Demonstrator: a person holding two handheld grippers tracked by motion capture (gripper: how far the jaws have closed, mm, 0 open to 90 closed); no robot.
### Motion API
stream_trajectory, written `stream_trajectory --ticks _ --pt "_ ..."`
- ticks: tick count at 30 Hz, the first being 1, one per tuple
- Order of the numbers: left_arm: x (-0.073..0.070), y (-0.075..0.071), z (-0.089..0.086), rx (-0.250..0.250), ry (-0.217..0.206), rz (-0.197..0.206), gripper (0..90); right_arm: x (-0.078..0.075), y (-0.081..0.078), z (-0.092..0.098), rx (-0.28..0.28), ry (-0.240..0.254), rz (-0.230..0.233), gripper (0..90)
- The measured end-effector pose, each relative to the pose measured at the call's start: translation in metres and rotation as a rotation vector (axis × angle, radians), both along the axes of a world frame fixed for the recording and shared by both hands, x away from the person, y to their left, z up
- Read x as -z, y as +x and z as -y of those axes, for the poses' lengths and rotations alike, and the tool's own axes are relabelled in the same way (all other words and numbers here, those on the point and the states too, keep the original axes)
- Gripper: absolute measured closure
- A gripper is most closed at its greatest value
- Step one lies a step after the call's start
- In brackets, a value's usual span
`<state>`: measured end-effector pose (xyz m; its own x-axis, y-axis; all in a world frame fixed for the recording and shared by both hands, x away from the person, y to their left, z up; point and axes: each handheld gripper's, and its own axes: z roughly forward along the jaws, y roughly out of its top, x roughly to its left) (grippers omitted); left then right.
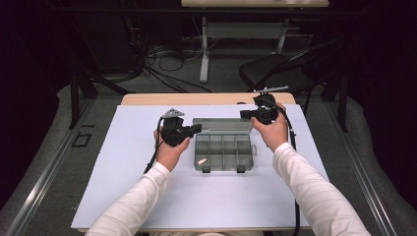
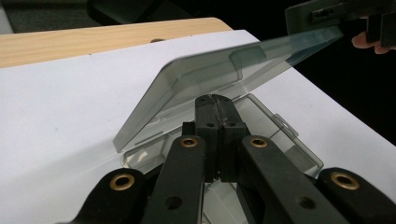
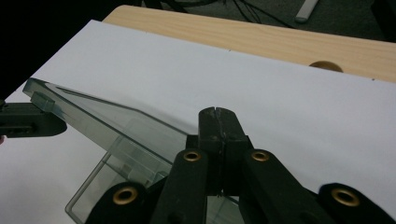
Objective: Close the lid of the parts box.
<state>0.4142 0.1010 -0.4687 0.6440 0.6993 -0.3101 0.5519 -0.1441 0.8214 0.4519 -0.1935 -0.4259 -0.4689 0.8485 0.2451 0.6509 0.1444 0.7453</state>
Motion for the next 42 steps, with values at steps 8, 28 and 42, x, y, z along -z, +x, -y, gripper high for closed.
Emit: stream_trajectory --ticks 8,28,42 --pt "0.004 -0.008 0.004 0.01 0.019 0.003 89.9 0.011 -0.012 0.002 -0.029 0.033 -0.03 90.0" --pt "0.028 -0.038 -0.004 0.044 0.021 -0.013 90.0 0.029 -0.049 0.006 -0.049 0.059 -0.018 90.0" --pt "0.045 -0.054 -0.004 0.076 0.078 0.006 90.0 0.051 -0.077 0.005 -0.033 0.08 0.047 90.0"
